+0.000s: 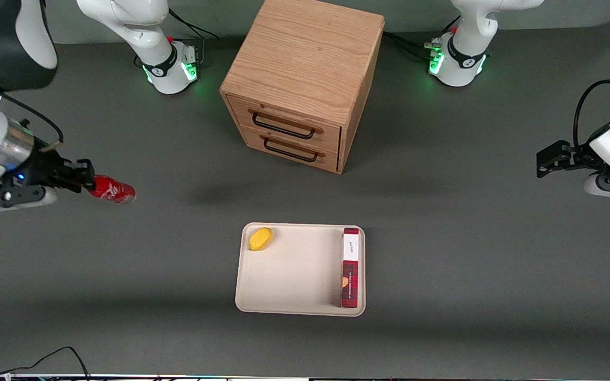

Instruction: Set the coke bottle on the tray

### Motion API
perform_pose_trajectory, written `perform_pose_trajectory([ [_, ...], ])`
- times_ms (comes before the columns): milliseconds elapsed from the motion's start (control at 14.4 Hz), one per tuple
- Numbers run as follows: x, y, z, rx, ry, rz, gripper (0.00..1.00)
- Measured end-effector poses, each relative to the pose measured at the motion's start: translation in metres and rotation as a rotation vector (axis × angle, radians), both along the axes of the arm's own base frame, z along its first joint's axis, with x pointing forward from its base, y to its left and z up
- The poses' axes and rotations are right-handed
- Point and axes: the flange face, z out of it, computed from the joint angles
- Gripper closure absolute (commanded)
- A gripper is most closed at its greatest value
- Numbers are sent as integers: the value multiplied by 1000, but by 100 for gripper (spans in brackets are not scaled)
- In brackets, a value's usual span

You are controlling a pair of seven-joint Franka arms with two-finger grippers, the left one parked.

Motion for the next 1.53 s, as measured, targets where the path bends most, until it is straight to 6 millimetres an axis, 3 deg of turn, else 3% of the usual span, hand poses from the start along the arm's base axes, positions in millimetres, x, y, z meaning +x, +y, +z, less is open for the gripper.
perform_pose_trajectory([
  [209,25,29,-47,24,-8,-4,100],
  [417,38,82,-77,0,-41,-33,100],
  [696,60,152,-100,-3,-73,-47,100],
  [974,92,182,-109,51,-133,-16,100],
  [1252,94,254,-138,91,-178,71,100],
  [1530,100,277,-171,60,-212,95,100],
])
